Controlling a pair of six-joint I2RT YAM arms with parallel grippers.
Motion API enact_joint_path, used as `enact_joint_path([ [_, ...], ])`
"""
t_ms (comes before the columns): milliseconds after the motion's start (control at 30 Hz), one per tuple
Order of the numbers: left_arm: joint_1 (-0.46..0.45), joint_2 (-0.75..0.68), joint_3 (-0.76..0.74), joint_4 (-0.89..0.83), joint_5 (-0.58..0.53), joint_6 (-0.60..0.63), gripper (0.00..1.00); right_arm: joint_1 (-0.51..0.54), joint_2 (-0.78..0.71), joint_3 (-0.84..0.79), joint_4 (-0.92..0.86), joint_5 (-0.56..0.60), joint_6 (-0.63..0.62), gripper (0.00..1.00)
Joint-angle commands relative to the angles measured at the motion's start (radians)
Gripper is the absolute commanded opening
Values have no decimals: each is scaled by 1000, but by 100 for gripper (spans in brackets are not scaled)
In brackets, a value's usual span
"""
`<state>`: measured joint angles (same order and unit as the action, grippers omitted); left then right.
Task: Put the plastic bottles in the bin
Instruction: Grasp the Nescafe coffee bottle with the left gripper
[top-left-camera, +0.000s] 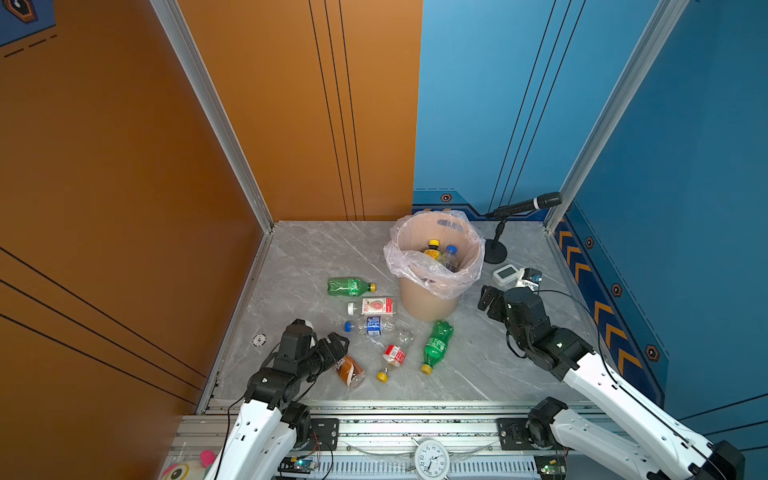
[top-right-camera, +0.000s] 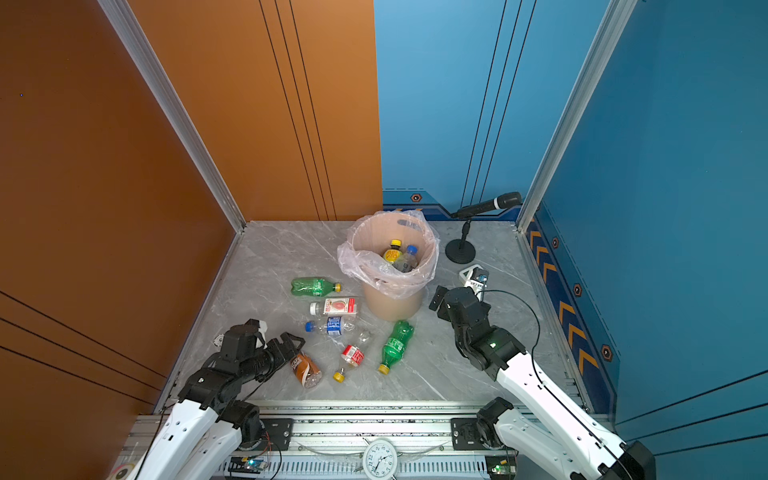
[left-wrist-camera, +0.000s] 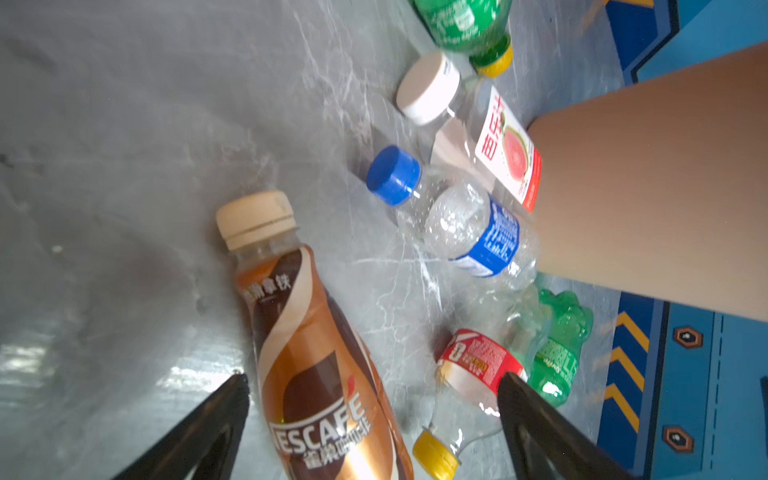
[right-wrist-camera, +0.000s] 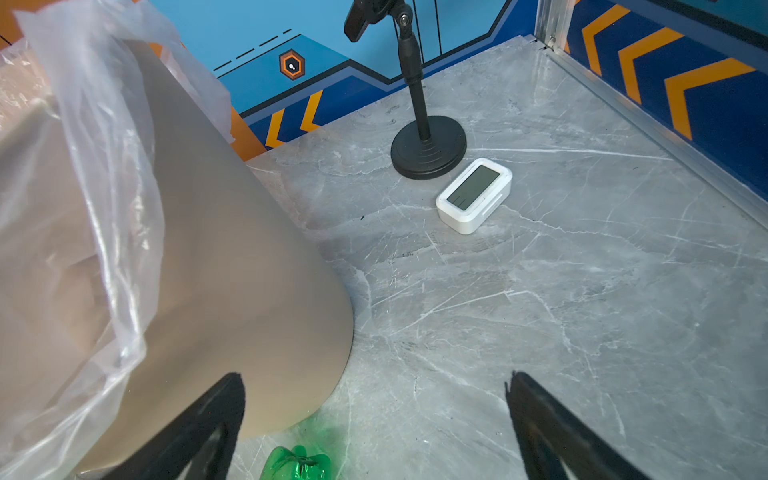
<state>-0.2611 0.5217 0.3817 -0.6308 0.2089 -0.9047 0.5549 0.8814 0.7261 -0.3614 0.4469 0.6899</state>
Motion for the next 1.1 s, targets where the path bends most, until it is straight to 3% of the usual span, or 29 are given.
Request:
enact_joint_path([
  [0,-71,-8,-31,-38,-42,-70,94,-10,9,15,28,-20,19,100],
  [233,-219,12,-51,22,-152,-150,94,-17,6,2,38,-32,25,100],
  [567,-268,123,-89,139,-165,-186,89,-28,-30,-17,31,-33,26,100],
  [867,-270,135,-126,207,-168,-213,66,-40,-47,-34,28,-37,33,100],
  [1067,-270,107,-106,196,-177,-213,62,-44,-43,-37,37,-41,34,100],
])
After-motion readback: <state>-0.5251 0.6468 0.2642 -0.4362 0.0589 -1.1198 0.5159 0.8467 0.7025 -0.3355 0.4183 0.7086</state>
